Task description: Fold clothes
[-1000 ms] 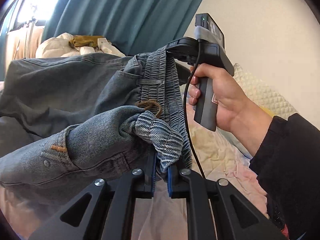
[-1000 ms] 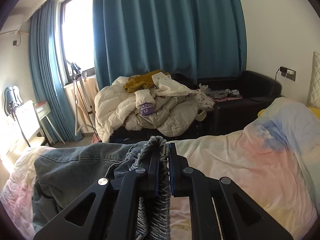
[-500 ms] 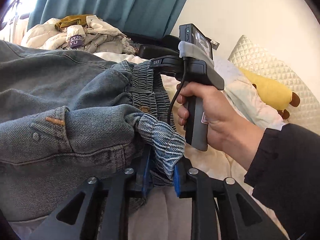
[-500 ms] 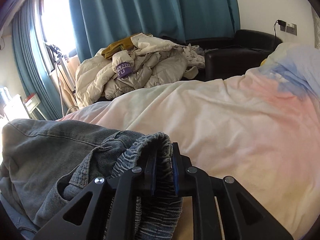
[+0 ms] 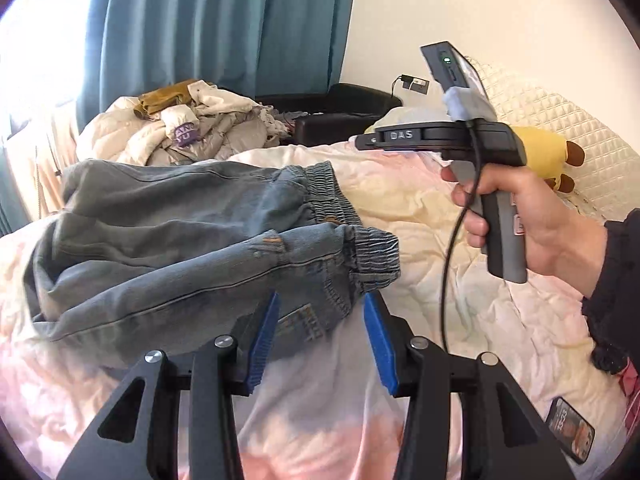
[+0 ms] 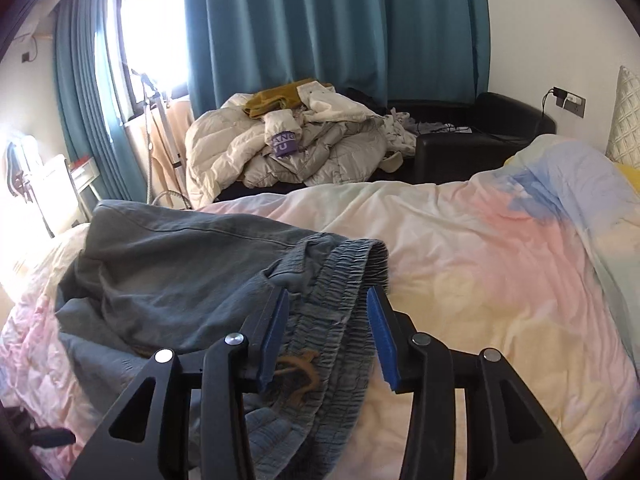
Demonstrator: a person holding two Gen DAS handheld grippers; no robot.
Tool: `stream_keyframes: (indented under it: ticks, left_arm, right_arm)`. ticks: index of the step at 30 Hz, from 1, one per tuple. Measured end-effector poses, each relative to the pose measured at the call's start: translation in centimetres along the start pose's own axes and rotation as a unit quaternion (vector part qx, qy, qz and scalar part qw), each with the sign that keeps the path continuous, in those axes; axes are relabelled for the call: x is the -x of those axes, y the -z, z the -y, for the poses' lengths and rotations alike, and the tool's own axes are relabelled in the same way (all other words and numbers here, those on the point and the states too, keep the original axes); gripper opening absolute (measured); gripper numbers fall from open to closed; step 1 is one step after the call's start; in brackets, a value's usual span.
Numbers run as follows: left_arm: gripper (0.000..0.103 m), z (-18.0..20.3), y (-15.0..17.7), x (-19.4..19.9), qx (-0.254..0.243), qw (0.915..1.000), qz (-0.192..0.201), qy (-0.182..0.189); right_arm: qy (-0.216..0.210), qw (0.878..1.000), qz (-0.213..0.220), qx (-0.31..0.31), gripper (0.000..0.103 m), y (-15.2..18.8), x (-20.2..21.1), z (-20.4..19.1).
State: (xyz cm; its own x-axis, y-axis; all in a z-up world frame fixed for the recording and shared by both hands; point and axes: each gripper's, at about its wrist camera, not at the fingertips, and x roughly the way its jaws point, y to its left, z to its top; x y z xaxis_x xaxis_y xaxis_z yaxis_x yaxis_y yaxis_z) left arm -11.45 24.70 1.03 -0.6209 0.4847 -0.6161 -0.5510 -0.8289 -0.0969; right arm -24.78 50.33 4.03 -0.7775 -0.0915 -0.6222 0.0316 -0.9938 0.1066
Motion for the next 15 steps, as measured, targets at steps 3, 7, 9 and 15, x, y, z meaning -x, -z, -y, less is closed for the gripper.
stream_keyframes:
  ticks: [3, 7, 9, 15]
  left_arm:
    - [0.045, -3.0, 1.1, 3.8, 0.017, 0.9996, -0.002, -0.022]
    - [0.045, -7.3, 3.2, 8.3, 0.031, 0.9974, -0.005, -0.064]
    - [0.045, -9.6, 4.3, 10.1, 0.047, 0.9955, -0.002, -0.082]
    - [0.045, -16.2, 6.7, 13.1, 0.11, 0.9892, 0.014, -0.096]
  right_arm:
    - [-0.03, 1.0, 0.003, 0.005, 0.041, 1.1, 3.2, -3.8]
    - [-0.068, 0.997, -0.007, 0.023, 0.041, 3.2, 5.6, -9.7]
    - [-0.087, 0.995, -0.011, 0.038, 0.042, 4.3, 6.1, -12.9]
    - [-0.125, 0.988, -0.035, 0.085, 0.042, 6.8, 4.6, -22.4]
